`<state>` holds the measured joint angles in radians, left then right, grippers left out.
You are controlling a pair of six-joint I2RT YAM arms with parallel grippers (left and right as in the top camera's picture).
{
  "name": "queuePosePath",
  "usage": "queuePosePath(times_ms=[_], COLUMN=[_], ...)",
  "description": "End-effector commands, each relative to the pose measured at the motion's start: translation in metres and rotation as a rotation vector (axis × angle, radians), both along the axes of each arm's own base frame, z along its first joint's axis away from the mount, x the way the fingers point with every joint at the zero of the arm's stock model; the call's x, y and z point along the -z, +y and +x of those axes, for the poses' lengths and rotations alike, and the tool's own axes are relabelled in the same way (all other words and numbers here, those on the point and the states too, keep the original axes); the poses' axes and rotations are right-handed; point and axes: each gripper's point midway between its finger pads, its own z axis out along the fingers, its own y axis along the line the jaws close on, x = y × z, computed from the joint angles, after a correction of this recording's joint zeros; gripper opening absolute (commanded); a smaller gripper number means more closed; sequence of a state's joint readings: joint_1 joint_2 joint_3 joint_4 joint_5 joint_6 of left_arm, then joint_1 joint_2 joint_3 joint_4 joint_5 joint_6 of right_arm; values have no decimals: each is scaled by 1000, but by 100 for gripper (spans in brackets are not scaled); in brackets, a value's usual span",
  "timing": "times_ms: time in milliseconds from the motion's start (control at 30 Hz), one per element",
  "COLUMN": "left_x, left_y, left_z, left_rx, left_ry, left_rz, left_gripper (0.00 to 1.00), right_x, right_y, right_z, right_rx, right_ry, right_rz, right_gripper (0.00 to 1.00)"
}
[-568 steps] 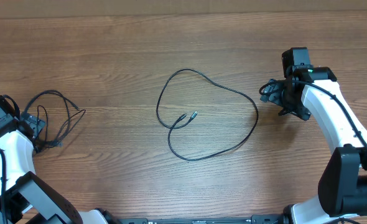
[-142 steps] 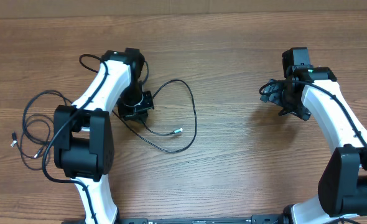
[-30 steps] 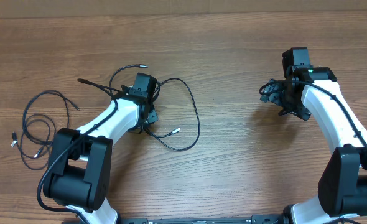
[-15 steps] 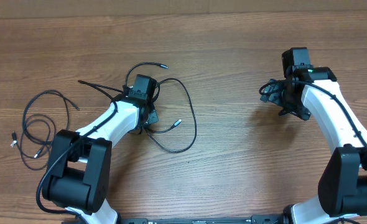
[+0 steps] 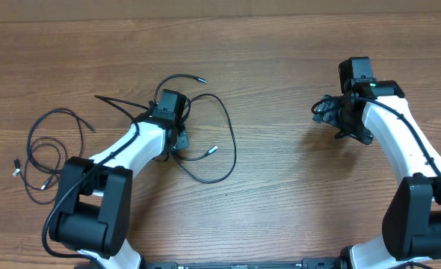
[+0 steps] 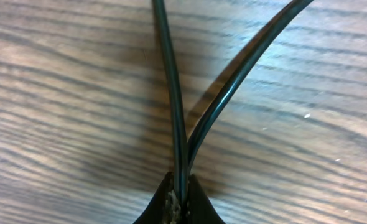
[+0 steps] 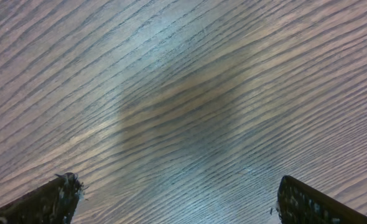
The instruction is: Untangle cables
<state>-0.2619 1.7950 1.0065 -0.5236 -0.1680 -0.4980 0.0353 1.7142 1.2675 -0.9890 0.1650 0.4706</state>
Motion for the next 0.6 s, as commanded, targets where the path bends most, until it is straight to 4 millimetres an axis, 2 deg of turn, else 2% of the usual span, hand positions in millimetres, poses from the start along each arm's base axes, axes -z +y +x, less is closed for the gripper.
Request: queuePosePath(times_ms=[0,67,100,133,167,200,333,467,567], left_x=[-48,-83,-107,-118,-137,-170,-237,-286,-304], left_y=[16,32,43,48,57,68,84,104,120], left_z=[23,36,44,47,51,58,68,70,69], left_rx=[1,1,3,2,11,50,164,181,157], left_ry=[-140,-241,-311,-342,-393,-476,-620,-687,-686], left_rz=[6,67,123,149,203,299,525,764,873], left_gripper=[5,5,4,5,5,5,4,4,5], right_x=[3,3,3,3,3,3,3,3,3], right_y=[-2,-2,-2,-2,-2,-2,-2,-2,-2], right_z=[-1,-1,-1,-1,-1,-1,-1,-1,-1], right_rx=[0,0,-1,0,0,0,0,0,0], right_ry=[9,9,9,9,9,9,9,9,9], right_rz=[-14,-14,-14,-14,-14,-14,-14,-14,-14], right_gripper=[100,100,100,100,100,100,100,100,100])
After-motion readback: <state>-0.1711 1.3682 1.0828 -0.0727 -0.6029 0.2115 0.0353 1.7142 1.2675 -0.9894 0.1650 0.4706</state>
